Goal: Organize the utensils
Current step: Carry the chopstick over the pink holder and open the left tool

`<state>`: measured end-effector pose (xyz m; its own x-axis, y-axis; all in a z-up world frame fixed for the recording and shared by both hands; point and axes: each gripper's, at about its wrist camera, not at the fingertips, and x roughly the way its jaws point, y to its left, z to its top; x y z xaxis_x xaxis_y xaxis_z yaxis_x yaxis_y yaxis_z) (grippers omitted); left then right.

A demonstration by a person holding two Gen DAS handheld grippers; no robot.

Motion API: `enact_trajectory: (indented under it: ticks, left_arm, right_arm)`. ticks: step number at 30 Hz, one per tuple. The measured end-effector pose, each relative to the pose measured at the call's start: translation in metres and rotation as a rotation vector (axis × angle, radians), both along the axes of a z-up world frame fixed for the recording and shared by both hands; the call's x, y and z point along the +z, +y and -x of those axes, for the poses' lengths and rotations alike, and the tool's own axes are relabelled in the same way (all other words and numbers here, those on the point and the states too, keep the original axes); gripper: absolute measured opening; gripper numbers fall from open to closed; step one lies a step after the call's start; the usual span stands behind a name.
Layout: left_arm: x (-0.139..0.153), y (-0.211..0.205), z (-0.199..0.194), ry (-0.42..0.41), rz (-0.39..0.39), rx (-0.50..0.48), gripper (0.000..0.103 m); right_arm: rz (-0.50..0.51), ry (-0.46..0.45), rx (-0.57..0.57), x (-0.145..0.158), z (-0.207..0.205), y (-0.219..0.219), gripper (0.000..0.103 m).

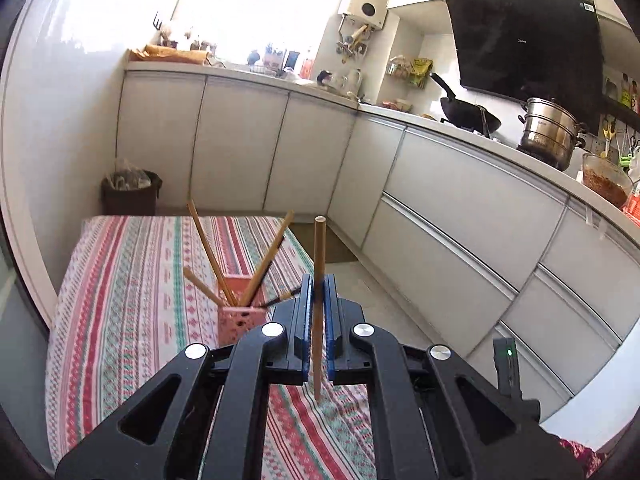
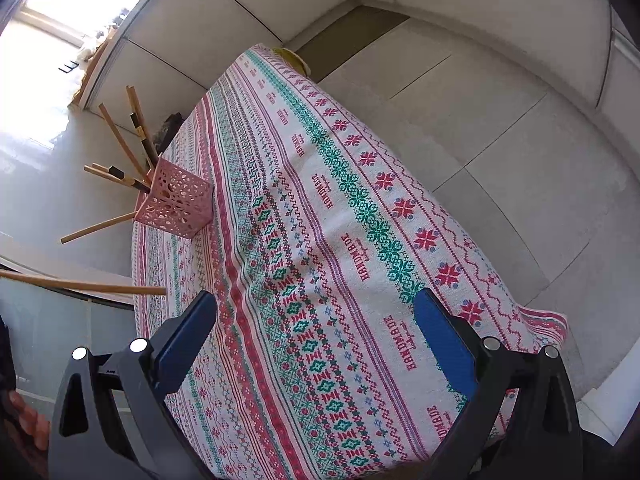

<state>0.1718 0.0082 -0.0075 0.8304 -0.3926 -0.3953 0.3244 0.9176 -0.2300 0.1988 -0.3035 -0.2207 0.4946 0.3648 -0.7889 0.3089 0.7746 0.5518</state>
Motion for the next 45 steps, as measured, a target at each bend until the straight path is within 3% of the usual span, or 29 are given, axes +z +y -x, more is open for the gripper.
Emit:
enact_trajectory:
  ticks: [6, 11, 19, 30, 36, 40, 45]
  left_arm:
    - [0.039, -0.004, -0.027, -0.090, -0.037, 0.075, 0.004]
    - [0.051, -0.006, -0.053, -0.137, -0.083, 0.143, 0.004]
    - [0.039, -0.006, -0.094, -0.153, -0.141, 0.234, 0.004]
    - [0.010, -0.010, -0.129, -0.109, -0.143, 0.268, 0.005]
    - [0.005, -0.010, -0.126, -0.084, -0.147, 0.287, 0.006]
    - [0.013, -0.005, -0.114, -0.085, -0.117, 0.286, 0.012]
    - [0.029, 0.008, -0.064, -0.140, -0.041, 0.279, 0.033]
  right_arm:
    - [-0.013, -0.004, -0.001, 0.000, -0.002, -0.002, 0.096]
    - [-0.011, -0.008, 0.015, 0.001, -0.004, -0.001, 0.096]
    - [-0.006, -0.001, 0.019, -0.001, -0.006, 0.000, 0.096]
    - [0.015, -0.007, 0.023, 0.000, -0.005, -0.001, 0.096]
    - [0.018, -0.018, 0.020, 0.004, -0.002, -0.003, 0.096]
    - [0.024, -0.051, 0.036, 0.011, 0.000, 0.002, 0.096]
    - [0.133, -0.210, 0.031, 0.040, 0.023, 0.008, 0.096]
